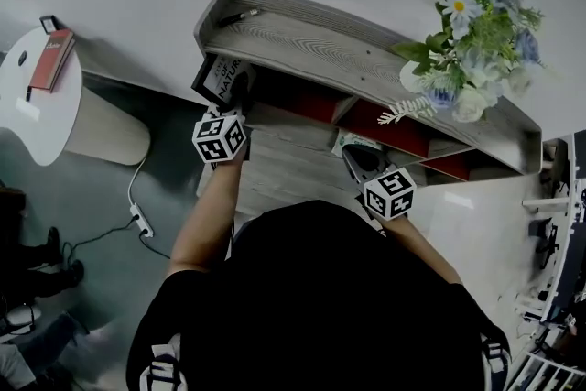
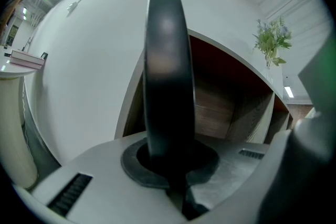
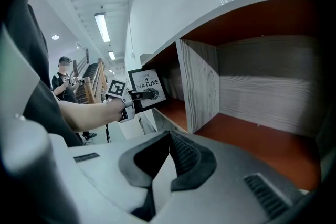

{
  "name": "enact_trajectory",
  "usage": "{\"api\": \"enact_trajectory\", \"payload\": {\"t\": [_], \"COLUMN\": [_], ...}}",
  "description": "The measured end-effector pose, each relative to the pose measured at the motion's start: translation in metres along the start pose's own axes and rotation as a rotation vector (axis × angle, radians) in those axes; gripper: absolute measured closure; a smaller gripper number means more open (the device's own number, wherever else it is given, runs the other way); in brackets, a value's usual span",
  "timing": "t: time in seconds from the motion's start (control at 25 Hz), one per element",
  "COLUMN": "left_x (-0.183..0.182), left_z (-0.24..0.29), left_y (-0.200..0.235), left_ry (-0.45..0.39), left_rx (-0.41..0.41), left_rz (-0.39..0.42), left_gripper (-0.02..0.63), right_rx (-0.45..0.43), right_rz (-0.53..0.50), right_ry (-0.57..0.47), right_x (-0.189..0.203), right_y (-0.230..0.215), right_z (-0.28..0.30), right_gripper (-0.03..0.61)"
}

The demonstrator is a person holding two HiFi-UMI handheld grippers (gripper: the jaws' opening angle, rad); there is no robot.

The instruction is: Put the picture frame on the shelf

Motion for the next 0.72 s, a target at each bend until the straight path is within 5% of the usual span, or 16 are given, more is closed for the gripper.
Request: {"api": "enact_trajectory", "payload": {"t": [0.72], "left_x": [-0.009], "left_z": [0.025], "left_y": [-0.001], "left_ry": [-0.022], "left_rx": [-0.042], "left_rz": [0.007], "left_gripper": [0.586], "right_rx": [0.006], "right_rz": [0.011], "right_ry": [0.001], "right_x": [0.002], "right_y": [-0.003], "right_z": [0.0], "right_gripper": [0.565]}}
Point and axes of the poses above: the fingertips, and each gripper's own axes: z forward along the fingers, y to its left, x out of its underside, the point moved 8 cm from there along -z, backward along the fingers, and after that the axes turned 8 degrees about y, right-handed, at the moved point
